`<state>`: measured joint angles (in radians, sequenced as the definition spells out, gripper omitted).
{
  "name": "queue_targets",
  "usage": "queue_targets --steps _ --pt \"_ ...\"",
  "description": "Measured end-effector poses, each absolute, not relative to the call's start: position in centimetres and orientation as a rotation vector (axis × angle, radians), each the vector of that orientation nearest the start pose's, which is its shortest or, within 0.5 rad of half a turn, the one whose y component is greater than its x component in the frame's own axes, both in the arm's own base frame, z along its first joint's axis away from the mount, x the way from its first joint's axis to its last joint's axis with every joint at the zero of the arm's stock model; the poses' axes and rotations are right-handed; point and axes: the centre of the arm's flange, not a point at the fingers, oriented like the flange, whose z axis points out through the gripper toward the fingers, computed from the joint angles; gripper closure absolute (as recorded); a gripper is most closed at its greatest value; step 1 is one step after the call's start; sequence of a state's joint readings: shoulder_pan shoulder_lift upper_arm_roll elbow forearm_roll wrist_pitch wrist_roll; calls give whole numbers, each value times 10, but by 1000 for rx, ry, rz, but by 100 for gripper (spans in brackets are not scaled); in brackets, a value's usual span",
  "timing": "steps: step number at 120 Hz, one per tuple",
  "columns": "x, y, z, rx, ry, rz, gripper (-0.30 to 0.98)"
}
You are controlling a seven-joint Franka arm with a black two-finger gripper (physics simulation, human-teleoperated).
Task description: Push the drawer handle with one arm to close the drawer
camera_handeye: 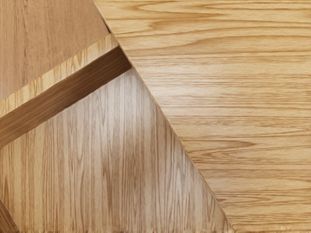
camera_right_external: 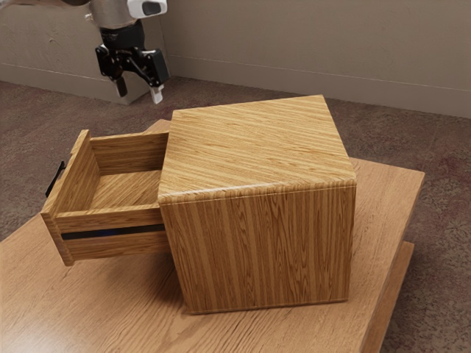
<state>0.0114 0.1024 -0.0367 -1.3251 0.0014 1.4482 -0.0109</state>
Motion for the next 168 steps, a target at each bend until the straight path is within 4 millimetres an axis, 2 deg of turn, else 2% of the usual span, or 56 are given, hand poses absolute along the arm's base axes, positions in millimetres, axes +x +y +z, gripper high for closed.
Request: queue_targets --steps 34,39,43,47,52,57,81,98,105,109,115,118,127,136,148,168 --pt "569 -12 671 -3144 8 0 0" --pt "558 -12 712 -3143 10 -119 0" --pt "541 -14 757 -3137 35 -250 0" --pt "524 -19 788 -3128 99 -341 0" --pt "507 -28 811 -3115 204 -398 0" --pt "497 -39 819 -3101 311 -401 0" --pt "481 -89 810 -3023 772 -253 0" --pt "486 -121 771 -2927 1015 -99 0" --pt "478 -127 749 -2878 1080 -43 0" --pt "470 -111 734 -2870 1059 -12 1" --pt "471 -43 709 -2910 890 29 0" --pt "471 -18 695 -2919 834 52 0" --pt "471 29 654 -2927 762 96 0" --pt "474 62 627 -2926 749 94 0" --pt "477 99 612 -2924 767 41 6" --pt "480 160 584 -2936 814 -13 35"
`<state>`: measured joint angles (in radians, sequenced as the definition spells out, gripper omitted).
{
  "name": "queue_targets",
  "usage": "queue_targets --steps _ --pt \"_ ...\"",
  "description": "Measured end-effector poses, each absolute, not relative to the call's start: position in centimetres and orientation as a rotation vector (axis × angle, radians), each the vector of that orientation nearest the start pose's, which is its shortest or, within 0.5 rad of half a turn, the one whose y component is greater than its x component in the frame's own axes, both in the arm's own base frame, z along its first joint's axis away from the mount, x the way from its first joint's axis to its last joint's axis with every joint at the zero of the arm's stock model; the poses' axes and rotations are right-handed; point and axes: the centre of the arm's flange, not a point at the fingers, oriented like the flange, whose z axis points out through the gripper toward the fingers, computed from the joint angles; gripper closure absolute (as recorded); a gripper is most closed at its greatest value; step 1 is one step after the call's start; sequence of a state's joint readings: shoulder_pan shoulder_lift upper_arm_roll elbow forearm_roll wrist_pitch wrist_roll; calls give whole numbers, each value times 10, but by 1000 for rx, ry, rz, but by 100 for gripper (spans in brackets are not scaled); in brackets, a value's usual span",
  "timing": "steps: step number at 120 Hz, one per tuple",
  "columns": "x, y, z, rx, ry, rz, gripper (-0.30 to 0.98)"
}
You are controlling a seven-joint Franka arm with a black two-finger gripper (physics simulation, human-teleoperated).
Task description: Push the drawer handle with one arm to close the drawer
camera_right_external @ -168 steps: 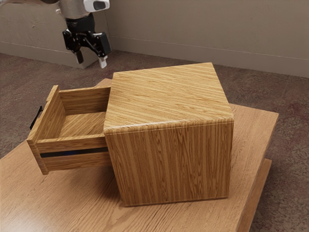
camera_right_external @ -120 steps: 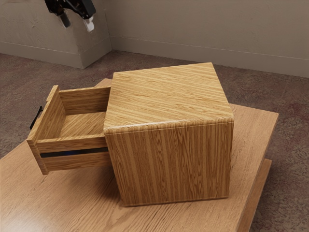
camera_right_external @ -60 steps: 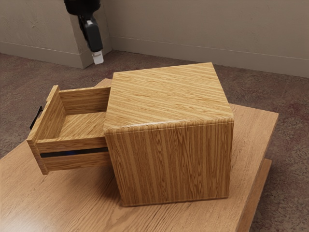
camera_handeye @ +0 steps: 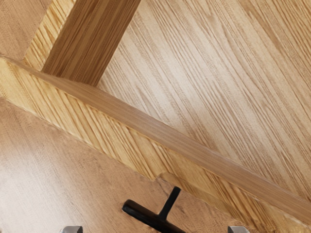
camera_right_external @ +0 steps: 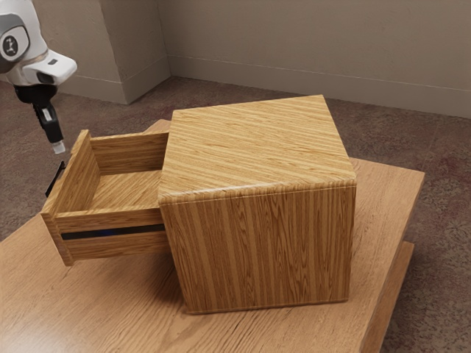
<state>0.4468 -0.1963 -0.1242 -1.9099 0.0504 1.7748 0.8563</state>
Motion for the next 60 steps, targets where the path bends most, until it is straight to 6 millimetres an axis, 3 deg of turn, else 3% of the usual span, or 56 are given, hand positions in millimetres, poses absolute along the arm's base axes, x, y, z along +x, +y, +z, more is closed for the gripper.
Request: queue_targets --steps 11,24,42,60 --pt "480 177 581 -2916 882 -64 53" --pt "482 191 568 -2893 1000 -103 65" --pt "479 220 548 -2869 1131 -166 73" --pt "470 229 526 -2808 1279 -175 76"
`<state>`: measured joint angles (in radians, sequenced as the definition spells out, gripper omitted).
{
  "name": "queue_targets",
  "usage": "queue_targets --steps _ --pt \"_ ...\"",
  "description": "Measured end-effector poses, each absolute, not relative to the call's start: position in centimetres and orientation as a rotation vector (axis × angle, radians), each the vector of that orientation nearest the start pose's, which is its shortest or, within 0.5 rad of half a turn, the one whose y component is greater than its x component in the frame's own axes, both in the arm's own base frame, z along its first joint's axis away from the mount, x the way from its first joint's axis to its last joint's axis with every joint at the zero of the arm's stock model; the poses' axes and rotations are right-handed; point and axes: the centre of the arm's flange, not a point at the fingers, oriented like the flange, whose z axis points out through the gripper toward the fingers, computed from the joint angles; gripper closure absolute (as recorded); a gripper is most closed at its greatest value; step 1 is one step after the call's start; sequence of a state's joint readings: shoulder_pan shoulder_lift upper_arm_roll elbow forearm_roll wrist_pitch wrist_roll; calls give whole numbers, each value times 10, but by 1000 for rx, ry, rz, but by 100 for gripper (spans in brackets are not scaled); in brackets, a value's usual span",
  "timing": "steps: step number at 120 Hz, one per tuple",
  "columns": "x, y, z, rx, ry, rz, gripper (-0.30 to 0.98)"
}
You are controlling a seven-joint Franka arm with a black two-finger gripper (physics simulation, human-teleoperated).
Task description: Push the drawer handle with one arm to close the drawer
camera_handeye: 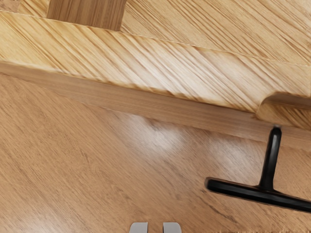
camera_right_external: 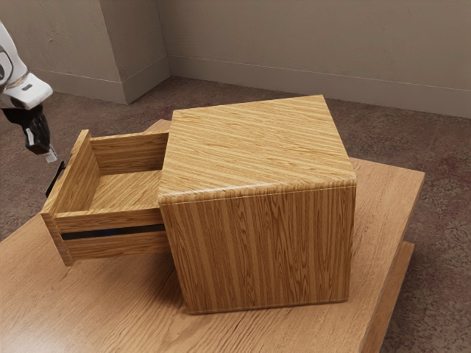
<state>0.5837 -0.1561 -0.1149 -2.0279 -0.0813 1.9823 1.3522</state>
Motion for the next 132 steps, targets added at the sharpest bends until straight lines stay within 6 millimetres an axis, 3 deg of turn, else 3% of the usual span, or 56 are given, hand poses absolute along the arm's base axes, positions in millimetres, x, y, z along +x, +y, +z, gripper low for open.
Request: queue_targets --steps 10,45,86,132 --pt "463 236 520 -2769 1340 -179 77" --pt "442 216 509 -2607 1563 -188 78" --pt "437 199 510 -2517 1699 -269 78" --pt "450 165 503 -2434 1847 -303 79"
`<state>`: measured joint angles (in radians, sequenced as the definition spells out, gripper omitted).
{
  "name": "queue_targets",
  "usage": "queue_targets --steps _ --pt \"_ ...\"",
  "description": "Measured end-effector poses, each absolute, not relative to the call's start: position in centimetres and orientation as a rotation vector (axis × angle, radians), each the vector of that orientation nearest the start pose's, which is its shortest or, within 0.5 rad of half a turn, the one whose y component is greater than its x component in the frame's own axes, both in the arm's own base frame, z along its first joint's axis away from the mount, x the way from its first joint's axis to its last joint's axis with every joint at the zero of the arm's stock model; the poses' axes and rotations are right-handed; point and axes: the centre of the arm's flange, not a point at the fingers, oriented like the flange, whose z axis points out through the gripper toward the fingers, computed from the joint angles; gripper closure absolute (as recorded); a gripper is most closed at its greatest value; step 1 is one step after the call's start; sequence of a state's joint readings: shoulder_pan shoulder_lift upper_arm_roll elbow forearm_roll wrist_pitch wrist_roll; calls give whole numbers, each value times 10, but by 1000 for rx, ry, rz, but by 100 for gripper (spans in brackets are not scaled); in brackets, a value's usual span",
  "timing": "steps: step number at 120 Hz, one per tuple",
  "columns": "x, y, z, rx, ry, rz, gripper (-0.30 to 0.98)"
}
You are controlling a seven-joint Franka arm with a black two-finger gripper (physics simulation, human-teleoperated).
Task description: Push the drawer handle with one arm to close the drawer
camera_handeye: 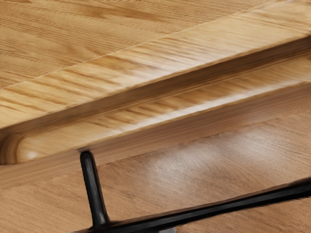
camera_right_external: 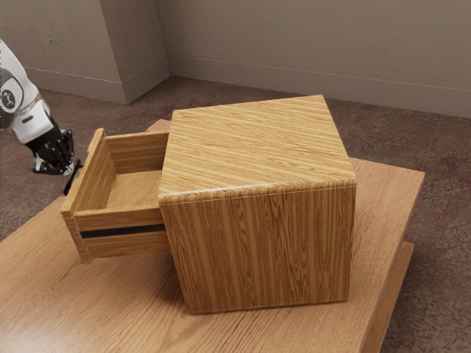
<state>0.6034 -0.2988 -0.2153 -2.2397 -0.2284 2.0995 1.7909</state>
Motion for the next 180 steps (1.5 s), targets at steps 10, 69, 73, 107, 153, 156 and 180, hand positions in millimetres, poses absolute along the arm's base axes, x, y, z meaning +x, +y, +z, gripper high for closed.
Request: queue_targets --steps 10,69,73,107,153,156,180 --pt "453 159 502 -2417 1871 -304 79" --pt "463 128 500 -2366 1947 -286 78" --pt "463 126 500 -2365 1949 -285 78" --pt "469 107 500 -2365 1957 -274 78" --pt "474 87 502 -2377 1946 -267 77" --pt "475 85 502 -2375 1947 -266 77" --pt "478 71 508 -2371 1944 -274 78"
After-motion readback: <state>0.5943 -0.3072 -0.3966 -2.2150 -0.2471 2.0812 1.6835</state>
